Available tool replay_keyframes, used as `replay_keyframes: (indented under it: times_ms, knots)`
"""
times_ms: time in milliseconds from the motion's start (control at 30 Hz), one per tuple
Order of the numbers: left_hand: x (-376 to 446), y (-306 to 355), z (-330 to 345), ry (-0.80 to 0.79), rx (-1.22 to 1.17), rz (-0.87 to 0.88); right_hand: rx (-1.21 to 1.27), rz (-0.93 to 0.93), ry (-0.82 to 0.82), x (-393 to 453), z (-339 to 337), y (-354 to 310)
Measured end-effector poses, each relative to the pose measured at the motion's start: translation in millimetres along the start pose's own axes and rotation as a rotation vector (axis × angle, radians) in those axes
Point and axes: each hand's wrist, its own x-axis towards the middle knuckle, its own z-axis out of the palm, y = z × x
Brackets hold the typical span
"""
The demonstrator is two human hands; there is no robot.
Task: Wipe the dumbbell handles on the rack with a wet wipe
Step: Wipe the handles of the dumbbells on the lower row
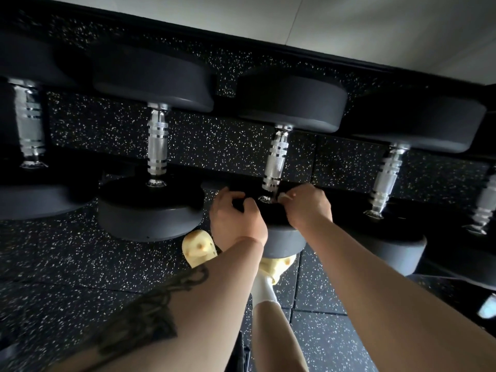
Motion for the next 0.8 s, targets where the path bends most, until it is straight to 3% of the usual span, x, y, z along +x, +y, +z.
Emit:
replay_keyframes:
  times_ms: [100, 200, 300, 400, 600, 733, 800]
  knots:
    - [-1, 0, 0, -0.002, -0.007, 0.000, -0.151, -0.015, -0.010, 2, -2, -13]
    - [0, 0, 0, 0.006, -0.010, 0.002, -0.345, -0.205, 0.037, -12, -6, -29]
    - [2, 0, -1, 0.011, -0.001, 0.010, -0.264, -0.359, 0.087, -22, 1, -32]
    - [-1, 1, -1, 0.023, -0.027, 0.028, -0.056, -0.318, 0.070, -14, 7, -30]
    - [-3, 3, 0, 0.043, -0.021, 0.024, -0.063, -0.149, 0.050, -14, -18, -21]
    - [-3, 2, 0, 0.024, -0.009, 0.001, 0.451, 0.057, 0.165, 17, -32, -17]
    - [-3, 1, 0, 0.015, -0.019, -0.012, 0.789, 0.220, 0.090, 37, -34, -31]
